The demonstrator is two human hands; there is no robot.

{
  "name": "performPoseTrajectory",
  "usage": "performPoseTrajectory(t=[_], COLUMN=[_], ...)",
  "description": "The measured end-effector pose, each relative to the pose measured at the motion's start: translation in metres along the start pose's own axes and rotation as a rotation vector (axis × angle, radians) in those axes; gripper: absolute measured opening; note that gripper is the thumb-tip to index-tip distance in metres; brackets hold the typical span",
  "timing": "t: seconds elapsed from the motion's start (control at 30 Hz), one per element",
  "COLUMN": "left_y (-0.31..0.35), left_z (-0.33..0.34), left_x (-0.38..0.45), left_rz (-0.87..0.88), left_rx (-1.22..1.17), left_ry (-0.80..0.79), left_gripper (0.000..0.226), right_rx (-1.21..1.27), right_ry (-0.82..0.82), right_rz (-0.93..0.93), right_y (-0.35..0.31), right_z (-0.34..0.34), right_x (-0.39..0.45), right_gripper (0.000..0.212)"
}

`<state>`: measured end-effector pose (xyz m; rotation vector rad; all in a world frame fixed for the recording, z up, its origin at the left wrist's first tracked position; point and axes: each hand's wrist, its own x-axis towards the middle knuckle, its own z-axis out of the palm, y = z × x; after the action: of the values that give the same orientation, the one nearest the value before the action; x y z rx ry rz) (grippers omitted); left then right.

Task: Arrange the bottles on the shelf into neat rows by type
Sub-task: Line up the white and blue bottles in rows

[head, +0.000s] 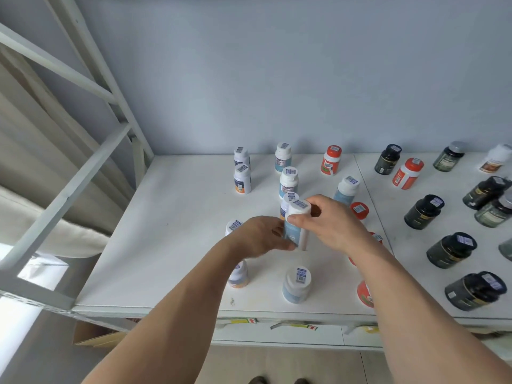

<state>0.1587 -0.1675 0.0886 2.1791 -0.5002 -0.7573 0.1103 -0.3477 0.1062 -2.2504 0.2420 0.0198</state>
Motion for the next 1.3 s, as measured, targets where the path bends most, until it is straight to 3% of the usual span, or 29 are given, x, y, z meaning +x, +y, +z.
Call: performPoseTrajectory(t=[0.13,0.37,0.5,0.67,0.8,1.0,1.17,1.3], left_y=[-0.002,-0.008,-0.009,-0.013,-0.018,-0.022,-0.022,-0.021], left_z=[-0.014,-0.015,-0.013,-0.012,-0.013,-0.018,-0.031,-0.042], left_x=[-0.001,0.001,0.005,0.009,0.01,0.016,0.026,0.037], left_rz=[0.011,0.008,0.015,0.046,0.107,0.175,0.209,0.173], left_rx=[-0.109,-0.094,-0.009,0.448,0.656,0.703,0.67,0.645], left_ry=[-0.141,-0.169,-0.119,0.027,0.055,0.08,0.123,0.133], left_gripper=[0.038,0.036,0.037,0.063,0.06,0.056,0.053,0.053], right_rx=[-0.045,-0.092,-0.069,-0.044,0.02,0.047,-0.007,0.073], right_ry=[0.033,0.017,0.019,-0.041,-0.078,-0.126,-0.26,-0.065], right_rz=[0.014,0.024,0.021,0.063,0.087,0.126,0.148,0.128], right_y=[-0.008,-0.01,-0.007,0.008,0.022,0.034,0.025,0.016], right_z=[0.002,0.007,0.008,0.017,0.029,0.039,0.014,-0.001], right_x=[-0.001,-0.004,-0.004,-0.002,-0.004,-0.004,0.008,0.039], right_gripper=[0.044,0.041,0.034,0.032,0.033,0.043,0.076,0.063])
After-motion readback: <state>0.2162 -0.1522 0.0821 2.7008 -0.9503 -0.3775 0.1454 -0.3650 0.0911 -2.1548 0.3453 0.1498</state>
